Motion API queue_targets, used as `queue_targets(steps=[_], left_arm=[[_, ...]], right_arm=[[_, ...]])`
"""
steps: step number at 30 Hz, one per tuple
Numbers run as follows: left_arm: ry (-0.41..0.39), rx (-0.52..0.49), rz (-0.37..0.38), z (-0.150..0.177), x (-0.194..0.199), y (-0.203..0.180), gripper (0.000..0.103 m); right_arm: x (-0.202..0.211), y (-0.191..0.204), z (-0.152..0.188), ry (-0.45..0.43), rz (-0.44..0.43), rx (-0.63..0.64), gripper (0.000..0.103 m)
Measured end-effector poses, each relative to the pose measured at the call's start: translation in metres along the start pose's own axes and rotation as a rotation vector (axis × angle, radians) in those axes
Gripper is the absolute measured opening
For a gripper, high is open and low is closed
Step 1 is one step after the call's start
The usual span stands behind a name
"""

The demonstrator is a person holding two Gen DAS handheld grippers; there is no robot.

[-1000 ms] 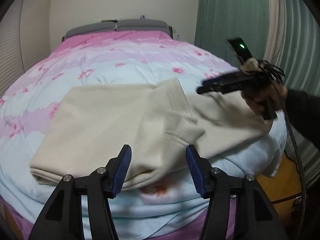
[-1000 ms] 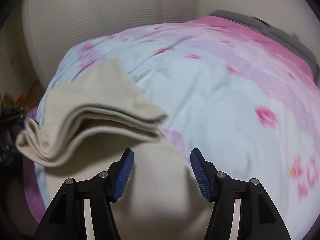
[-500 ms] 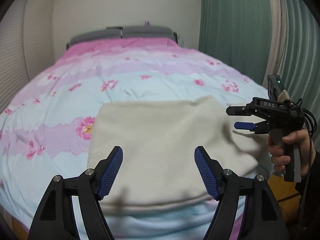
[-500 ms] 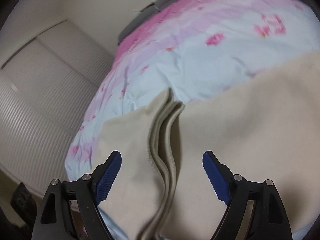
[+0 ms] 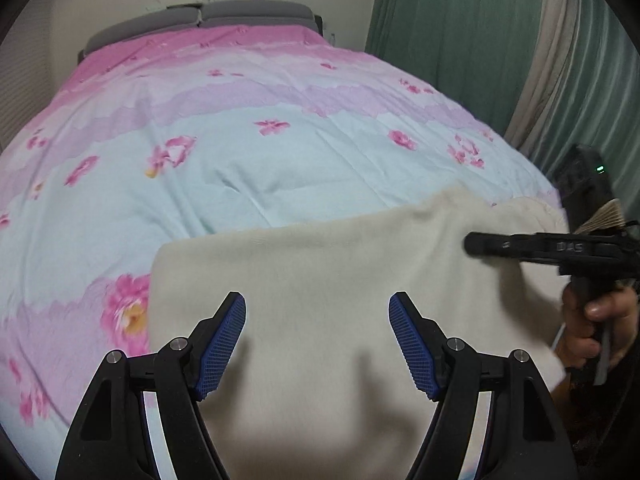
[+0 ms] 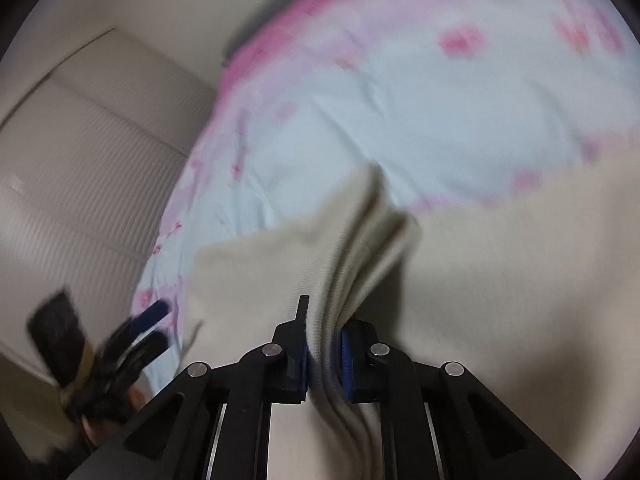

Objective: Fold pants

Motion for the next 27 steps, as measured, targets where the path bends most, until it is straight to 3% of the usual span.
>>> queue_targets(steps=[9, 11, 13, 15, 19, 23, 27], left_arm=[[0.088, 0.019, -0.013, 0.014, -0.032, 0.015, 0.074], [0.069, 0.014, -0.020, 0.017, -0.022, 0.016, 0.074], [0.045, 0.014, -0.030, 0.020, -0.009, 0.018, 0.074], [0.014, 0.019, -0.049, 0.029, 0.011, 0.021, 0.074], [-0.022, 0.019, -0.102, 0.062, 0.043, 0.024, 0.077], [-0.024, 0.020, -0.144, 0.097, 0.055, 0.024, 0.078], [-0.018, 0.051, -0.152, 0.121, 0.054, 0.027, 0.078]], right_arm=[[-0.022, -0.041, 0.016, 0.041, 0.084, -0.096, 0.014], [-0.016, -0.035, 0.015, 0.016, 0.119, -0.083, 0.025], [-0.003, -0.026, 0.018, -0.013, 0.196, -0.069, 0.049], [0.016, -0.019, 0.025, -0.071, 0.237, -0.043, 0.052], [0.065, 0.000, 0.063, -0.195, 0.294, -0.057, 0.076], [0.080, 0.008, 0.114, -0.215, 0.312, -0.126, 0.076], [0.071, 0.008, 0.145, -0.208, 0.247, -0.207, 0.076]])
Point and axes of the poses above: each gripper's, at about its wrist camera, not at the fingertips, and x roughly against the way its jaws point, y to its left, z to its underside, the point moved 9 cm from there along -x, roughly the way its jaws point, and after that the axes turned 12 degrees about y, right-handed, at the moved point
